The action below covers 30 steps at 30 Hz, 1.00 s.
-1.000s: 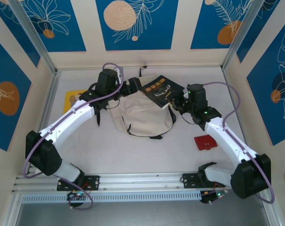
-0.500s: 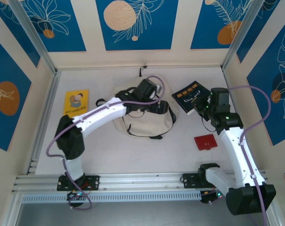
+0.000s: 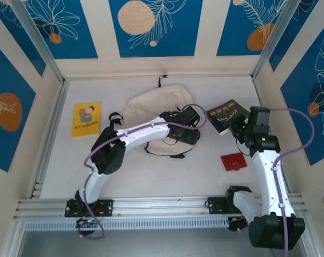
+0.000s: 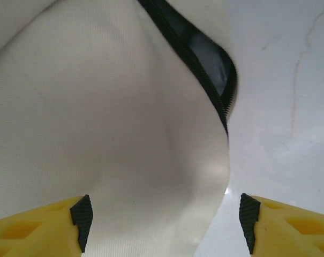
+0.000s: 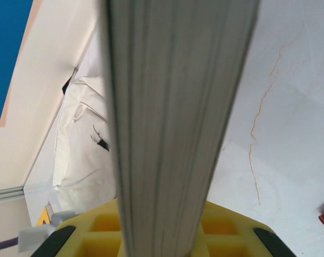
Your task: Pack the student bag
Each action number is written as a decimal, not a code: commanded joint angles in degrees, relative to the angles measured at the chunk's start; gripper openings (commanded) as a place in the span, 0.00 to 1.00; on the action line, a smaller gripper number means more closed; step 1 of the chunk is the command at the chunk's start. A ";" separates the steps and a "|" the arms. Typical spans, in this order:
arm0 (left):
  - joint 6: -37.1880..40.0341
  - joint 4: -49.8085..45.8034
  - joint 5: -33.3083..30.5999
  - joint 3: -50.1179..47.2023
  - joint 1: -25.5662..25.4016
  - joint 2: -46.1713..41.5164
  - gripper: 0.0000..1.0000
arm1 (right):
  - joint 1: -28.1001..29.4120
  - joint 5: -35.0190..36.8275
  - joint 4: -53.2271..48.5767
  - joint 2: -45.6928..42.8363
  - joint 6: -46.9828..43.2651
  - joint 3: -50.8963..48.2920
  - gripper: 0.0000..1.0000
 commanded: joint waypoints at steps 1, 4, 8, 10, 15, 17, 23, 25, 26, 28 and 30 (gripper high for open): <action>-1.20 -3.72 -3.58 3.34 -0.63 2.25 0.73 | -0.35 -2.37 4.40 -1.68 -0.49 -0.54 0.11; -1.39 -4.86 -6.22 4.45 -0.59 3.53 0.70 | -0.59 -2.69 4.52 -1.65 -0.61 -1.03 0.11; -1.08 -5.47 -7.20 4.95 -0.63 4.73 0.67 | -0.85 -3.06 4.72 -1.73 -0.72 -1.38 0.12; -0.84 -6.86 -7.45 5.72 -0.47 5.62 0.68 | -1.30 -3.70 4.67 -1.65 -0.64 -1.48 0.12; -0.26 -7.10 -5.32 5.90 -0.02 6.35 0.72 | -1.49 -3.99 4.68 -1.73 -0.73 -1.76 0.12; -0.17 -7.41 -5.00 6.35 -0.02 6.70 0.72 | -1.48 -4.01 4.67 -1.77 -0.72 -1.95 0.12; -0.07 -8.18 -5.03 6.74 0.15 6.02 0.46 | -1.58 -4.51 4.50 -2.08 -1.07 -1.87 0.12; 0.12 -7.73 -4.66 6.54 0.15 4.90 0.41 | -1.58 -4.83 4.41 -2.20 -1.36 -1.66 0.12; 0.39 -7.68 -4.57 6.57 0.18 4.37 0.38 | -1.58 -4.99 4.33 -2.27 -1.50 -1.63 0.12; 0.95 -7.44 -4.65 6.33 0.32 3.04 0.32 | -1.56 -5.34 4.01 -2.29 -1.94 -1.35 0.12; 1.48 -7.14 -4.35 5.74 0.65 1.61 0.24 | -1.58 -5.36 3.39 -2.32 -2.35 -0.91 0.12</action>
